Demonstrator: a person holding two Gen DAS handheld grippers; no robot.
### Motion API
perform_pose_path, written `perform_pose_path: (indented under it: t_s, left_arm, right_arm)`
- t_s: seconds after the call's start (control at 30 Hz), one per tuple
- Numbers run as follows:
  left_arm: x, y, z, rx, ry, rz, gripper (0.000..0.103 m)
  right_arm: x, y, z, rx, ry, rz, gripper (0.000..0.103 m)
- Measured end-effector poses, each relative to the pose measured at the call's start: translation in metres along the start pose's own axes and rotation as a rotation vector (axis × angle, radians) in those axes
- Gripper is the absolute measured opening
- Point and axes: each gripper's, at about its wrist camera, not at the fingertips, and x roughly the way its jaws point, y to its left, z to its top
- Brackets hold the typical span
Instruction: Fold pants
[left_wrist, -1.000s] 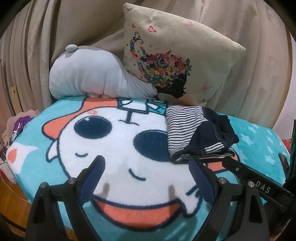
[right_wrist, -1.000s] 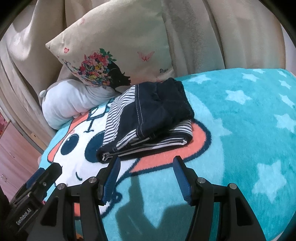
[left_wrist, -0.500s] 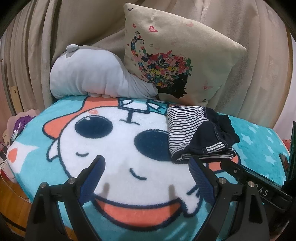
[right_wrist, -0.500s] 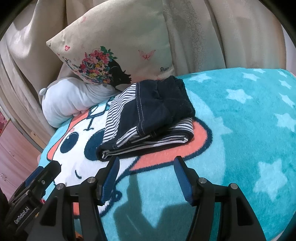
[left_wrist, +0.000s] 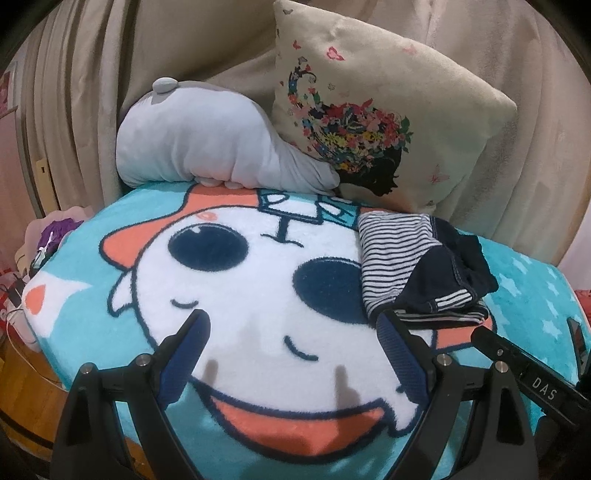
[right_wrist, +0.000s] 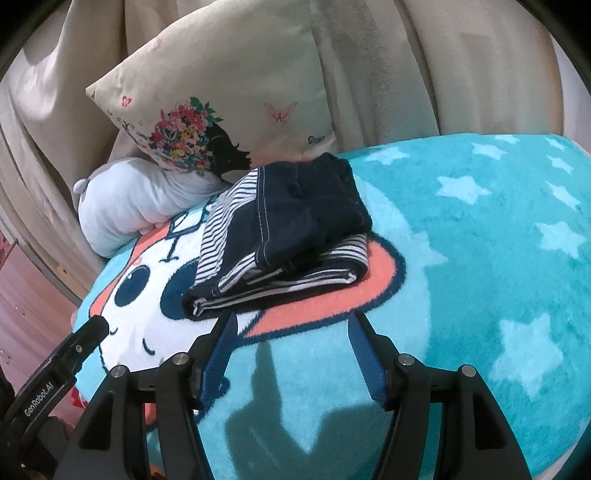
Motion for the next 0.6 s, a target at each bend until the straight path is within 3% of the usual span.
perform_pose_path:
  t_s: [0.6]
  left_arm:
    - [0.0061, -0.0022, -0.0040, 0.023, 0.044, 0.018, 0.091]
  right_arm:
    - [0.0013, 0.0041, -0.0048, -0.012, 0.016, -0.003, 0.067]
